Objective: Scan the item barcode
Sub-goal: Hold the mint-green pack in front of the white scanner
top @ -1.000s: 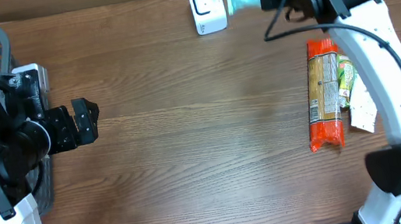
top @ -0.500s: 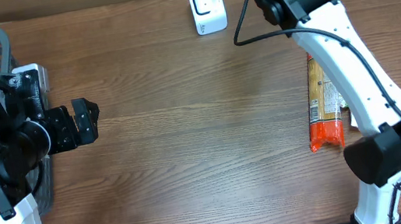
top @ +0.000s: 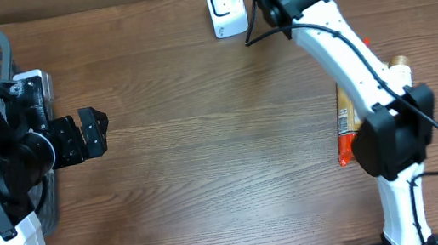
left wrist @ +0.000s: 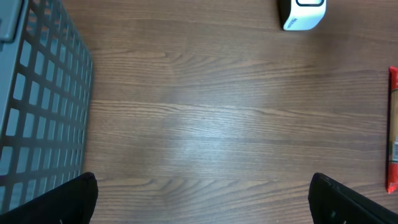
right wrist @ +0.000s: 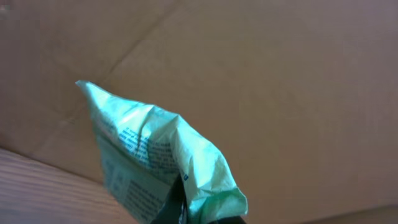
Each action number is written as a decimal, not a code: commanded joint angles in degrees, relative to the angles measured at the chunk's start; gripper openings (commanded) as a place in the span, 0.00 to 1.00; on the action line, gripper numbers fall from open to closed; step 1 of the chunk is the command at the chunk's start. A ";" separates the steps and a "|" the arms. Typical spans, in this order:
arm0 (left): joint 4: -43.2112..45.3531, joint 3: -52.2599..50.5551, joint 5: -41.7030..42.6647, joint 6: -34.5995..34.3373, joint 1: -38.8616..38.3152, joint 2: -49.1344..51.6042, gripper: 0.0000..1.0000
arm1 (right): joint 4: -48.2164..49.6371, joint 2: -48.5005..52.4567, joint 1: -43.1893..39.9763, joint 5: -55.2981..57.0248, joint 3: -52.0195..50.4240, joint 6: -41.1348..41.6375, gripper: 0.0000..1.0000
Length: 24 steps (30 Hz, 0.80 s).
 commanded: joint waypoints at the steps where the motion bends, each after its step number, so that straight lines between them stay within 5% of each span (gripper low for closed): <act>1: 0.11 -0.22 0.50 1.07 0.22 0.11 1.00 | 5.09 4.35 2.05 2.23 1.55 -13.14 0.04; 5: 0.09 -0.22 0.52 1.07 0.22 0.11 0.99 | 17.49 9.73 3.17 5.05 1.55 -25.24 0.04; 8: 0.09 -0.22 0.52 1.07 0.22 0.11 0.99 | 20.55 11.91 3.43 4.79 1.55 -25.70 0.04; 24: 0.09 -0.22 0.52 1.07 0.22 0.11 0.99 | 15.85 13.86 6.75 4.37 0.79 -25.57 0.04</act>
